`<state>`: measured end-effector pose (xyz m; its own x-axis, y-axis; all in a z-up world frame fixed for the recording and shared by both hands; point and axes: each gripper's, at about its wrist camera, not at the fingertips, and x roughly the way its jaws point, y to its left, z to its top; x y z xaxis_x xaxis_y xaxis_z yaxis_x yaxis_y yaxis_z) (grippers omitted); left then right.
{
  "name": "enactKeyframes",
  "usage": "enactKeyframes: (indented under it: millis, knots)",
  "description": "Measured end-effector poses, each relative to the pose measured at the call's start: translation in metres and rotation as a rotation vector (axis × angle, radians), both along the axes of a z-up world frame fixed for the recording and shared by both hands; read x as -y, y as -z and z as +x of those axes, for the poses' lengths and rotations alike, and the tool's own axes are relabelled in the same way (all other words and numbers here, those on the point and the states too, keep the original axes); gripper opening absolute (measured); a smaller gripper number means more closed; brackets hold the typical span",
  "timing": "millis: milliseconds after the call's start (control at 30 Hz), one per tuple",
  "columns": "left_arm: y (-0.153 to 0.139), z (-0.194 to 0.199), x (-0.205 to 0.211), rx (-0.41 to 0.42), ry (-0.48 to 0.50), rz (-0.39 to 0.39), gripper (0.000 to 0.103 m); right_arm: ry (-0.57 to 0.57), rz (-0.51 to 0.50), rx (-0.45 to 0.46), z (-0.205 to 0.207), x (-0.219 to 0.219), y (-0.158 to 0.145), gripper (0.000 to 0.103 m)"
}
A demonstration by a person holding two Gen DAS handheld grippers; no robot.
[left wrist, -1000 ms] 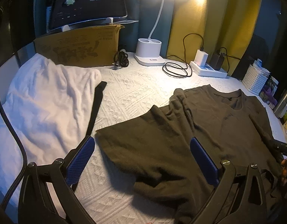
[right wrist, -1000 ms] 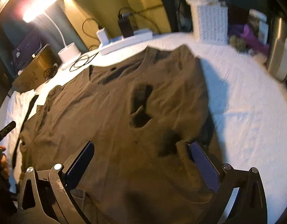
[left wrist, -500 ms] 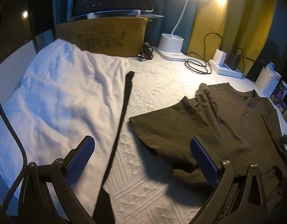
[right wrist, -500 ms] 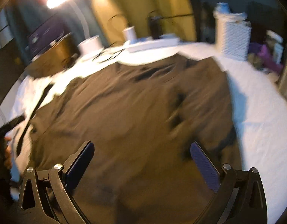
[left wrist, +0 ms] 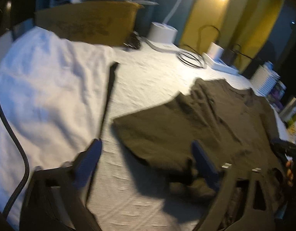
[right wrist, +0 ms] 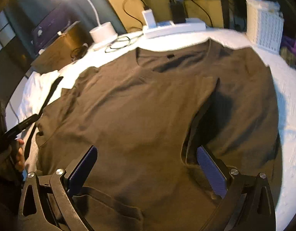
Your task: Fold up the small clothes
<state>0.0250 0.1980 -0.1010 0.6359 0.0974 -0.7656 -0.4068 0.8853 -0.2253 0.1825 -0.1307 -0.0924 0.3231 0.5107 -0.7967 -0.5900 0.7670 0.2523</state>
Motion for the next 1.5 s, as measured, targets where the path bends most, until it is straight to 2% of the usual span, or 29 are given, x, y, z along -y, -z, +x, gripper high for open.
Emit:
enactKeyframes:
  millis: [100, 167, 233, 267, 300, 533, 800, 1000, 1200, 1500]
  knots:
    - [0.008, 0.008, 0.011, -0.021, 0.056, 0.011, 0.072, 0.048, -0.011, 0.05, 0.001, 0.011, -0.013, 0.103]
    - [0.008, 0.01, 0.016, -0.015, 0.076, 0.041, 0.059, 0.079, -0.02, 0.069, 0.004, 0.022, -0.019, 0.103]
    - [0.008, 0.011, 0.018, -0.014, 0.08, 0.059, 0.021, 0.107, -0.025, 0.078, 0.008, 0.033, -0.021, 0.103]
    - [0.008, 0.012, 0.019, -0.017, 0.087, 0.054, 0.012, 0.12, -0.024, 0.08, 0.009, 0.038, -0.022, 0.103]
    - [0.009, 0.013, 0.02, -0.02, 0.097, 0.048, 0.008, 0.13, -0.022, 0.081, 0.01, 0.043, -0.022, 0.103]
    - [-0.017, 0.0, 0.022, 0.068, 0.015, 0.12, 0.005, 0.161, -0.015, 0.1, 0.011, 0.067, -0.027, 0.103]
    - [-0.05, 0.004, 0.047, 0.137, 0.016, 0.21, 0.005, 0.175, 0.018, 0.111, 0.016, 0.086, -0.033, 0.103]
    - [-0.069, 0.026, 0.075, 0.173, 0.093, 0.232, 0.005, 0.186, 0.054, 0.109, 0.019, 0.101, -0.033, 0.103]
    - [-0.075, 0.054, 0.112, 0.171, 0.209, 0.24, 0.005, 0.212, 0.084, 0.101, 0.023, 0.118, -0.028, 0.103]
    - [-0.053, 0.1, 0.165, 0.086, 0.379, 0.233, 0.005, 0.241, 0.103, 0.084, 0.025, 0.142, -0.015, 0.103]
